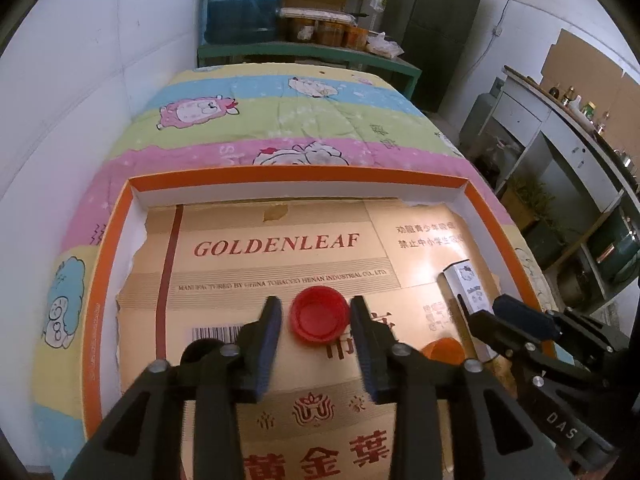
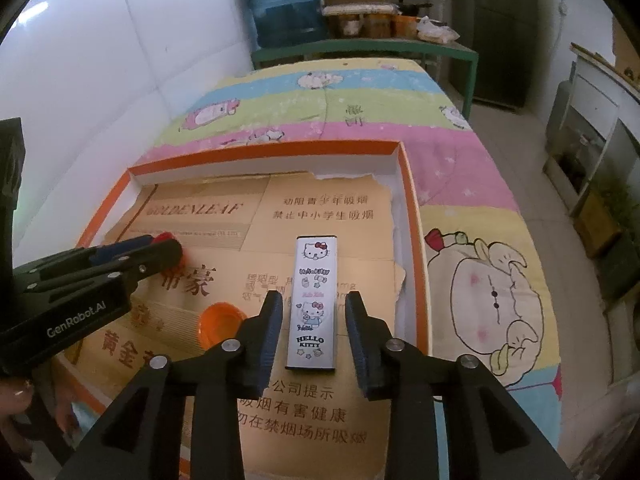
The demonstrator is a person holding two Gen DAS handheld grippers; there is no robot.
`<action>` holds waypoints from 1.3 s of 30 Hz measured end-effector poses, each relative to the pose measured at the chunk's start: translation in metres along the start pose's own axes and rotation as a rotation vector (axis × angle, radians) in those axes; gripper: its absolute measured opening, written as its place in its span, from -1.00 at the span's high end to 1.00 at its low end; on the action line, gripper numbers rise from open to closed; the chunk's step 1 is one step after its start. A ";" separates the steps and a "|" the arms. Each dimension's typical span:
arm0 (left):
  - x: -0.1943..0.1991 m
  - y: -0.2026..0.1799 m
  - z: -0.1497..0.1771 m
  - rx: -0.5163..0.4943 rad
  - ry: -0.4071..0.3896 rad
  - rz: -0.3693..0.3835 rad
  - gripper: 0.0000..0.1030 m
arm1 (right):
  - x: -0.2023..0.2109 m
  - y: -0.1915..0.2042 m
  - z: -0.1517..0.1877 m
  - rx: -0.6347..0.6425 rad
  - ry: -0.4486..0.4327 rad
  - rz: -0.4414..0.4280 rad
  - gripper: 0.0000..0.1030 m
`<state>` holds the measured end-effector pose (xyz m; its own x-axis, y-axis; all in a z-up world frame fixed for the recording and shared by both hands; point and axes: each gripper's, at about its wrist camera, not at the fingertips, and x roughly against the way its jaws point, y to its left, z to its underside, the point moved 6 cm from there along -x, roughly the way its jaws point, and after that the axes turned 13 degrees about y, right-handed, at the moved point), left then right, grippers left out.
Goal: Organize rigid objects
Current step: 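Open both grippers to drop the red cap and Hello Kitty box into the tray, then withdraw both tools from the tray back over the remaining items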
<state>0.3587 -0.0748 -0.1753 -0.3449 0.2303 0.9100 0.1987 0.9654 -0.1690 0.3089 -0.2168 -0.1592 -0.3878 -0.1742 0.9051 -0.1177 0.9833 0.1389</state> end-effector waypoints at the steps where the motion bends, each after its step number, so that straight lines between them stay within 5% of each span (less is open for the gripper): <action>1: 0.001 -0.001 0.001 -0.006 0.001 -0.004 0.20 | 0.002 0.000 0.000 0.000 -0.003 0.000 0.36; 39: 0.101 -0.003 0.051 -0.028 -0.141 -0.056 0.08 | 0.084 0.036 0.053 0.013 -0.061 0.009 0.35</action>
<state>0.2763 -0.0485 -0.1024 -0.4815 0.1932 0.8549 0.2004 0.9738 -0.1072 0.2239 -0.1985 -0.0993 -0.4436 -0.1689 0.8802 -0.1255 0.9841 0.1256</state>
